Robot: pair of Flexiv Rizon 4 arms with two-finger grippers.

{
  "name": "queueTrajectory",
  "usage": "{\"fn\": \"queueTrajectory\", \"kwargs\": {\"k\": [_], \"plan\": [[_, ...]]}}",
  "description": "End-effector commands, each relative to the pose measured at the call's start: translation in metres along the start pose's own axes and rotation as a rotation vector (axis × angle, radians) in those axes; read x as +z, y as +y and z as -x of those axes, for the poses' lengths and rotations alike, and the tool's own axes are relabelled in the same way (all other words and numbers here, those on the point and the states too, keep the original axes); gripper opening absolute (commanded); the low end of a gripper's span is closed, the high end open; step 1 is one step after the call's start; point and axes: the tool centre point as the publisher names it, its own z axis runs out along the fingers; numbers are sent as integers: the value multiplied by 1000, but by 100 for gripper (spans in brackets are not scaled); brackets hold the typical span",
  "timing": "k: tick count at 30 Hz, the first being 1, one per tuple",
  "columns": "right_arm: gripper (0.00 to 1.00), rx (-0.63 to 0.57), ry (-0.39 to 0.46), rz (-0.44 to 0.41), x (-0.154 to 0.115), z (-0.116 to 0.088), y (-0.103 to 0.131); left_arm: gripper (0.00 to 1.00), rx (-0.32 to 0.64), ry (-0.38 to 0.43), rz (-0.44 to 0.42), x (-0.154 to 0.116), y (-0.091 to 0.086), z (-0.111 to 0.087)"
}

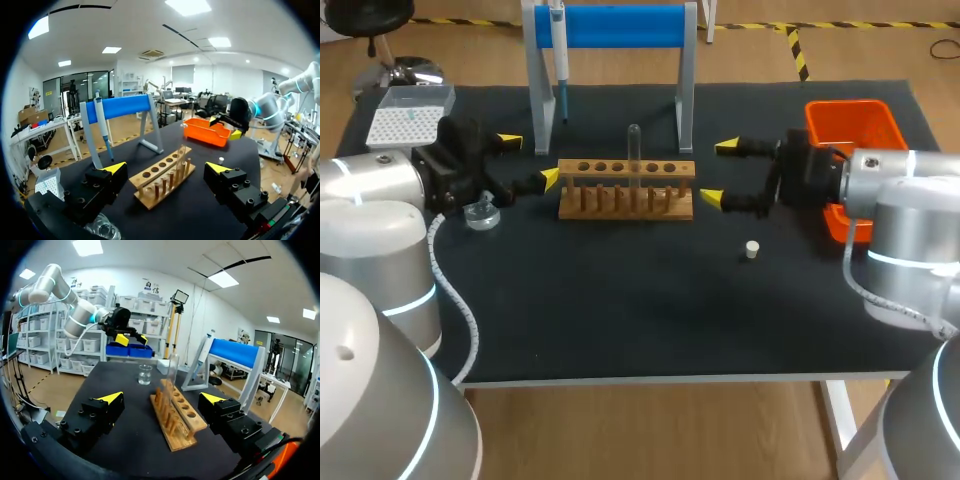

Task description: Invert the test tube, pick up the pipette, mount the tip to pipette, aspirate from beaker and dispense into the tube, eject the tip, return the pipette, and cap with the stopper.

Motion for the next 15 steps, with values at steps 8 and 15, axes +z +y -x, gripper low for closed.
{"fn": "queueTrajectory", "kwargs": {"k": [8, 15], "plan": [[100, -1, 214, 143, 33, 20, 3, 100, 1, -6, -5, 2, 1, -2], [100, 26, 292, 164, 51, 23, 4, 100, 1, -6, -5, 2, 1, -2]]}}
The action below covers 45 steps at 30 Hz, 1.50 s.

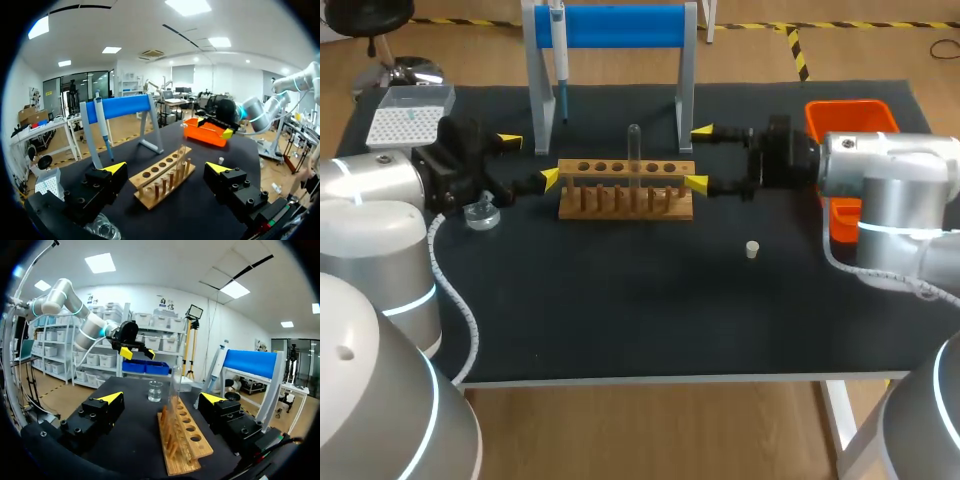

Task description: Invert the test tube, pick up the pipette, mount the tip to pipette, aspirate from beaker and dispense into the tube, eject the tip, return the pipette, and cap with the stopper.

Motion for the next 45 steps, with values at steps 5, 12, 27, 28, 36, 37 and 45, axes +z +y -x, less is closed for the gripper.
{"fn": "queueTrajectory", "kwargs": {"k": [5, 12, 27, 28, 36, 37, 45], "plan": [[100, 24, 148, 12, 23, 16, -7, 100, 0, -6, -5, 2, 1, -2], [100, 50, 191, 24, 40, 23, -8, 100, 0, -6, -5, 2, 1, -2], [100, 89, 252, 41, 72, 30, -8, 100, 0, -6, -5, 2, 1, -2], [100, 90, 253, 41, 73, 30, -8, 100, 0, -6, -5, 2, 1, -2], [99, 108, 269, 42, 81, 27, -8, 100, 0, -6, -5, 2, 1, -2], [98, 109, 270, 42, 81, 27, -8, 100, 0, -6, -5, 2, 1, -2], [87, 121, 272, 48, 89, 24, -6, 100, 0, -6, -5, 2, 1, -2]]}}
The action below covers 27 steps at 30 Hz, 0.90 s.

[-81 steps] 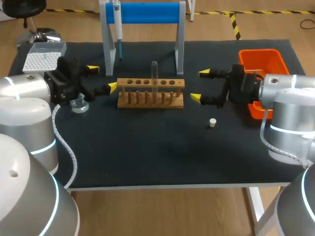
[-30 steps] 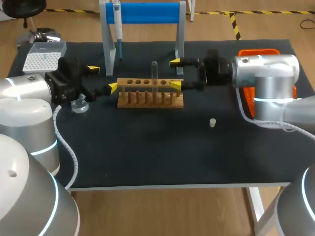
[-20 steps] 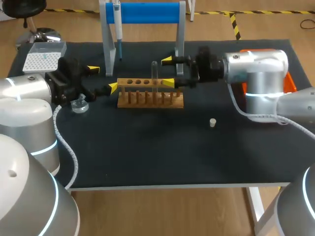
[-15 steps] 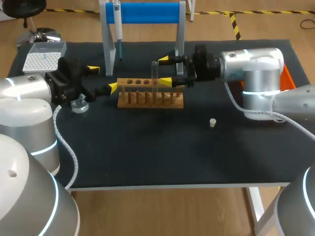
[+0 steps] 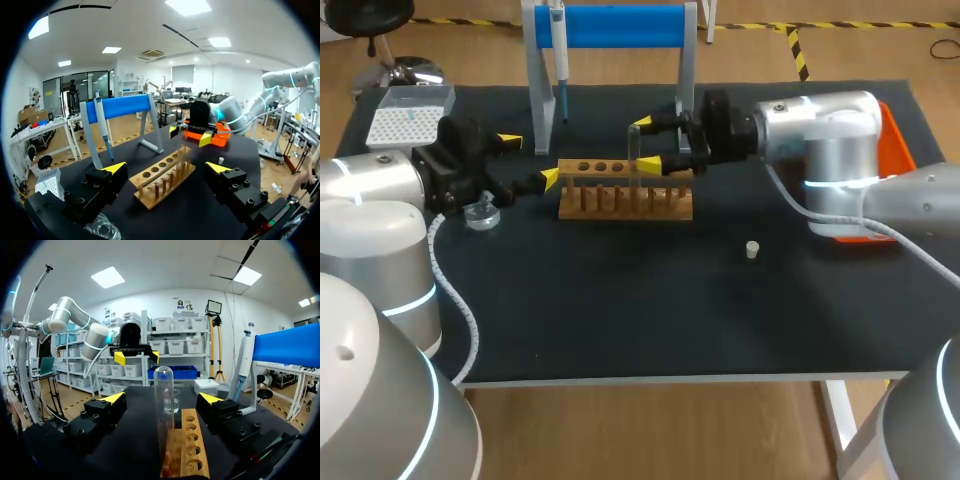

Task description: Invert the test tube, pick up the pipette, mount the tip to pipette, aspirate from beaker and dispense into the tube, eject the tip, return the pipette, and cap with the stopper.

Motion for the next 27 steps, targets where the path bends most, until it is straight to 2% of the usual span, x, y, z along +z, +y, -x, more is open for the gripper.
{"fn": "queueTrajectory", "kwargs": {"k": [1, 12, 18, 27], "plan": [[86, 2, 12, 2, 5, 3, -2, 100, 1, -6, -5, 1, 1, -2], [69, 3, 14, -15, 14, 1, -5, 100, 1, -6, -5, 1, 1, -2], [49, 3, 16, -16, 17, 0, -6, 100, 1, -6, -5, 1, 1, -2], [41, 2, 3, -11, 17, 3, -5, 100, 1, -6, -5, 1, 1, -2]]}}
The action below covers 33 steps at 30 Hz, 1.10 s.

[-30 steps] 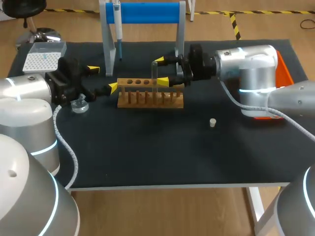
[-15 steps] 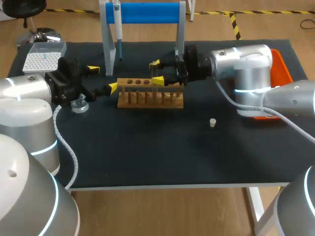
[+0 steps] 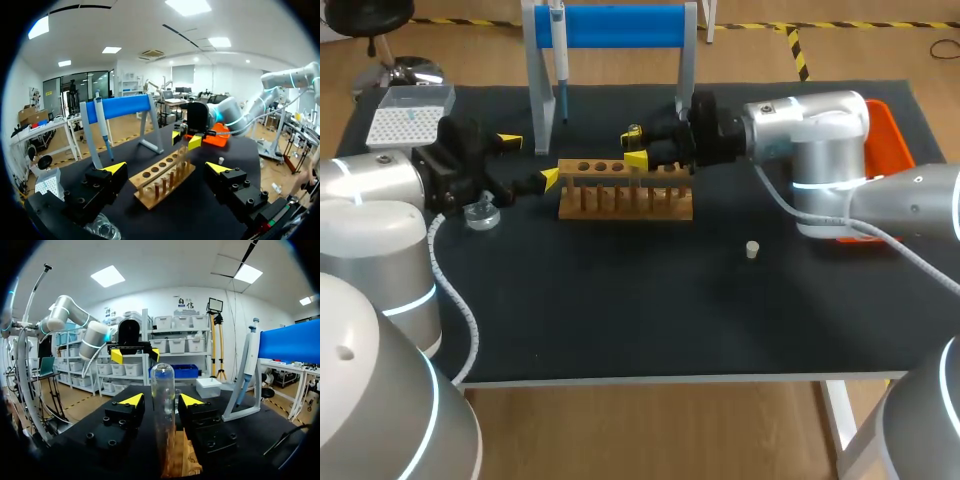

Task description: Invert the test tube, pick up the pipette, mount the tip to pipette, aspirate from beaker and dispense into the tube, eject the tip, return the pipette, and cap with the stopper.

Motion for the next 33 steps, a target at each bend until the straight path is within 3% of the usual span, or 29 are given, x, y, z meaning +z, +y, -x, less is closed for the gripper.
{"fn": "queueTrajectory", "kwargs": {"k": [1, 3, 8, 33], "plan": [[38, 0, -4, 3, 0, 2, 0, 100, 0, -6, -5, 1, 1, -2], [31, 0, -8, 4, -1, 3, 0, 100, 0, -6, -5, 1, 1, -2], [0, 0, -9, 6, -1, 3, 1, 100, 0, -6, -5, 1, 1, -2], [0, -1, -25, -2, -3, 5, 11, 100, 0, -6, -5, 1, 1, -2]]}}
